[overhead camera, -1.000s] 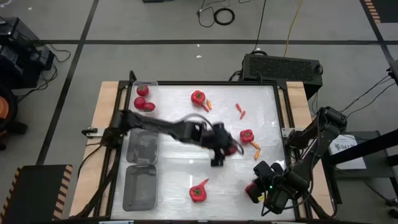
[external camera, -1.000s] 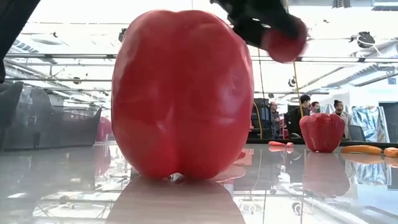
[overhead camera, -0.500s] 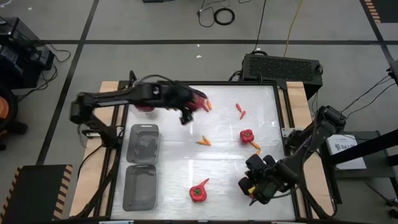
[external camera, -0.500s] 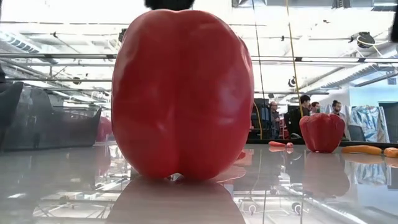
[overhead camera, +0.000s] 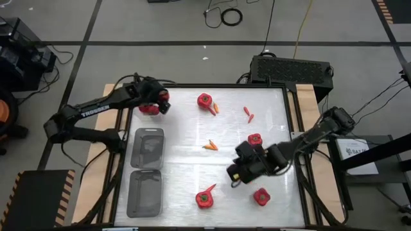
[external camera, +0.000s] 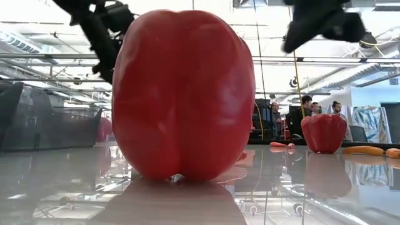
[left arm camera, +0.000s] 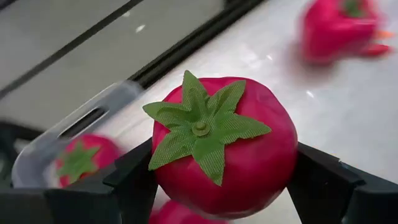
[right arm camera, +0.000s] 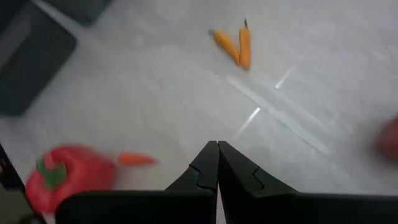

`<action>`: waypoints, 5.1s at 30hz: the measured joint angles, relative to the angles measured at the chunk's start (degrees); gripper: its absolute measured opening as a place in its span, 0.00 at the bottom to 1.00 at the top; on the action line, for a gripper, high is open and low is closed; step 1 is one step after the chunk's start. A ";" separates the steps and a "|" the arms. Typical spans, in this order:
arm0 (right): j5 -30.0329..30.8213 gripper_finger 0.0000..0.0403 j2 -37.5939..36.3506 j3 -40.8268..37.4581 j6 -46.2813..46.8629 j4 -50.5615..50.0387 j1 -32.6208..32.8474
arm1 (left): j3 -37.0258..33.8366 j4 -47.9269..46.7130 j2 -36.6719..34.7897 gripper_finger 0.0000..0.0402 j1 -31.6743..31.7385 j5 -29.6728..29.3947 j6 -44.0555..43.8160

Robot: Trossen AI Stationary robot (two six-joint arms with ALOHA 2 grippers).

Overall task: Sort produce into baskets
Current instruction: Put the red tomato into the transparent bin, then put the red bell pepper into the top black bin

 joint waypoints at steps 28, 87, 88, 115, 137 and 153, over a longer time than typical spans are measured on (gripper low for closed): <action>-12.90 0.00 0.00 0.00 -27.70 6.08 -21.34 | -9.84 9.18 5.18 0.77 13.35 -0.45 -7.36; -25.70 0.95 -0.04 -10.73 -22.84 -16.17 -36.13 | 0.56 9.37 -4.54 0.95 -6.71 3.37 -9.46; -25.69 0.94 -0.04 -11.32 -22.34 -16.11 -35.94 | 0.56 9.35 -4.56 0.95 -6.71 3.45 -9.46; -28.91 0.72 -0.04 -17.14 -18.38 -8.47 -35.49 | 5.29 1.49 -4.88 0.95 -6.71 3.29 -8.33; -25.85 0.71 11.92 21.43 -26.53 -7.35 -35.48 | 12.47 -22.73 -15.82 0.95 -4.55 -9.20 -0.89; -27.90 0.71 46.65 64.51 -42.08 0.30 -32.68 | 8.33 -29.35 -21.42 0.95 0.31 -19.99 2.19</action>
